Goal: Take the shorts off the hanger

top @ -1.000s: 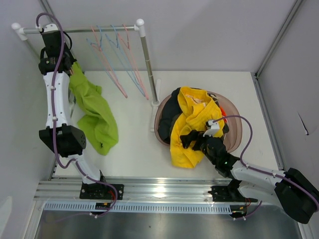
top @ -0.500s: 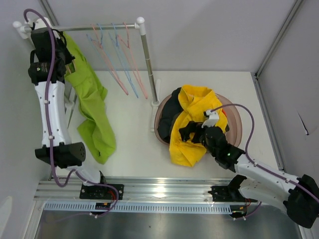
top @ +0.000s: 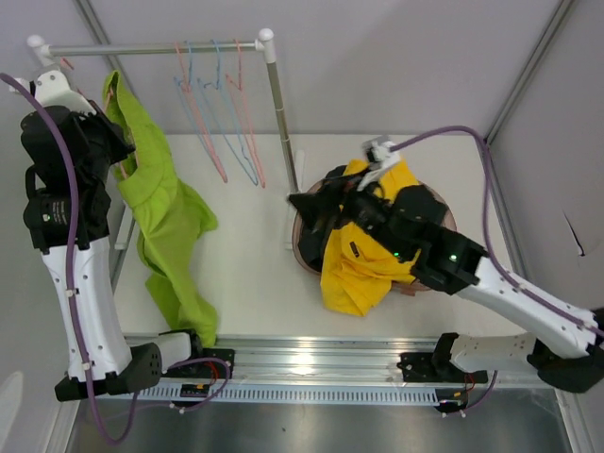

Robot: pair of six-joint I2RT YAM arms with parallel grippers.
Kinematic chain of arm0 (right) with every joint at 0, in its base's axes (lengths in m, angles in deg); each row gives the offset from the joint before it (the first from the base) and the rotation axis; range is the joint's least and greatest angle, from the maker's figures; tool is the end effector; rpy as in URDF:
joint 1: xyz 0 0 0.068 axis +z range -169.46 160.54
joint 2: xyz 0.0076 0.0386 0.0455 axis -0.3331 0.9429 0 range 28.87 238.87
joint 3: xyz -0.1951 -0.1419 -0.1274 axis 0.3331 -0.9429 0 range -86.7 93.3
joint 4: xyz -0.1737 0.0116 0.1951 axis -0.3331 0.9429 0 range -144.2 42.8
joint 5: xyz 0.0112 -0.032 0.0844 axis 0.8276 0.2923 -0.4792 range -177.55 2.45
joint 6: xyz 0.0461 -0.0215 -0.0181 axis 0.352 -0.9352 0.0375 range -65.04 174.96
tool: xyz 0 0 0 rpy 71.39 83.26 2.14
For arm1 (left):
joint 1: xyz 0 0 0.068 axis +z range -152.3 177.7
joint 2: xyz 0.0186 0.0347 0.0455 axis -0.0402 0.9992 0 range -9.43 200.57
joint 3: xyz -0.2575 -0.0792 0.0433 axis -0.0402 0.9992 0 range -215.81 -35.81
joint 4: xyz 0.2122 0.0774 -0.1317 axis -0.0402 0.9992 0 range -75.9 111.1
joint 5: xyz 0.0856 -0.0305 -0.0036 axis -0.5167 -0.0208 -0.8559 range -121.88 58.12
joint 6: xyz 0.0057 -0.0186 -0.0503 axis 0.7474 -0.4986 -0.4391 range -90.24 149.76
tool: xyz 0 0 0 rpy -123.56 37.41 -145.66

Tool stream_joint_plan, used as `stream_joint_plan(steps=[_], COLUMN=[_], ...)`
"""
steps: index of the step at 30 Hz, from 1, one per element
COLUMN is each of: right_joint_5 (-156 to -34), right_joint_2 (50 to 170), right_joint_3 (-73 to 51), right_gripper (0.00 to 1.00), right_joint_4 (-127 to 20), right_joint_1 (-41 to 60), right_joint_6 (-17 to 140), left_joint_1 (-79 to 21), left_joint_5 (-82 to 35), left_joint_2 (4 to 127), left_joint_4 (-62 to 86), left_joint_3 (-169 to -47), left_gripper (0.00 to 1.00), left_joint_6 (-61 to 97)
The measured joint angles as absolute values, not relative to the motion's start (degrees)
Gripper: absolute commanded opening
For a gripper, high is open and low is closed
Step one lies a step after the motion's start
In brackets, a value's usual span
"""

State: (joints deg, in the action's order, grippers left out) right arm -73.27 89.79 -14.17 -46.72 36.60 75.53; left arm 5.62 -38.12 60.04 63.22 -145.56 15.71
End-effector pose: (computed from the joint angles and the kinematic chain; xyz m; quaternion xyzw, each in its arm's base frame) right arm 0.1347 0.1842 0.4602 -0.1193 0.6715 0.3839 0.6225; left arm 0.1814 0.0292 0.5482 -0.1792 0.7378 0.0066 0.6508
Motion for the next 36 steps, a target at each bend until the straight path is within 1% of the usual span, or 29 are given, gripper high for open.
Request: stream_joint_plan(steps=[2, 5, 8, 13, 18, 22, 23, 25, 26, 27, 29, 30, 36], right_joint_5=[-72.7, -72.1, -72.3, -71.7, -72.0, -71.6, -71.4, -70.5, -70.1, -69.8, -68.9, -68.5, -65.5], right_joint_2=[95.7, 106.1, 116.5, 129.6, 136.6, 140.0, 140.4, 141.5, 141.9, 142.2, 142.2, 142.2, 139.5], right_joint_3=[-8.2, -0.2, 7.2, 19.9, 28.0, 31.4, 31.5, 31.4, 31.2, 30.1, 26.7, 24.3, 5.5], right_gripper=[1.0, 0.99, 1.0, 0.99, 0.99, 0.99, 0.98, 0.75, 0.6, 0.33, 0.16, 0.0, 0.0], right_joint_4=[-46.0, -44.8, -43.1, -39.6, -39.4, -39.6, -39.6, -39.9, -40.2, -41.3, -43.3, -44.5, -52.0], right_joint_1=[43.4, 50.6, 55.5, 60.9, 64.0, 64.0, 63.9, 63.7, 63.5, 63.4, 63.2, 63.1, 63.8], right_joint_6=[73.4, 71.4, 70.3, 69.3, 69.3, 69.3, 69.4, 69.2, 69.2, 69.3, 69.9, 70.1, 73.4], left_joint_1=[5.6, 5.5, 5.5, 5.5, 5.5, 5.5, 5.5, 5.5, 5.5, 5.5, 5.5, 5.5, 5.5], left_joint_5=[-37.8, -37.4, -37.0, -36.1, -35.6, -35.4, -35.2, -34.8, -34.6, -34.6, -34.5, -34.4, -34.4], left_joint_2=[58.6, 58.0, 58.2, 58.1, 57.4, 57.1, 57.0, 56.6, 56.5, 56.3, 56.2, 56.2, 56.1], left_joint_4=[63.2, 62.7, 62.7, 62.3, 62.0, 62.1, 62.1, 62.1, 62.1, 62.2, 62.5, 62.8, 65.3], left_joint_3=[-144.3, -144.2, -144.2, -143.0, -140.2, -139.5, -139.5, -139.5, -139.5, -139.5, -139.9, -140.2, -140.4], left_gripper=[0.0, 0.0, 0.0, 0.0, 0.0, 0.0, 0.0, 0.0, 0.0, 0.0, 0.0, 0.0, 0.0], left_joint_6=[15.7, 15.6, 15.3, 14.9, 14.7, 14.7, 14.7, 14.7, 14.6, 14.5, 14.2, 14.1, 13.7])
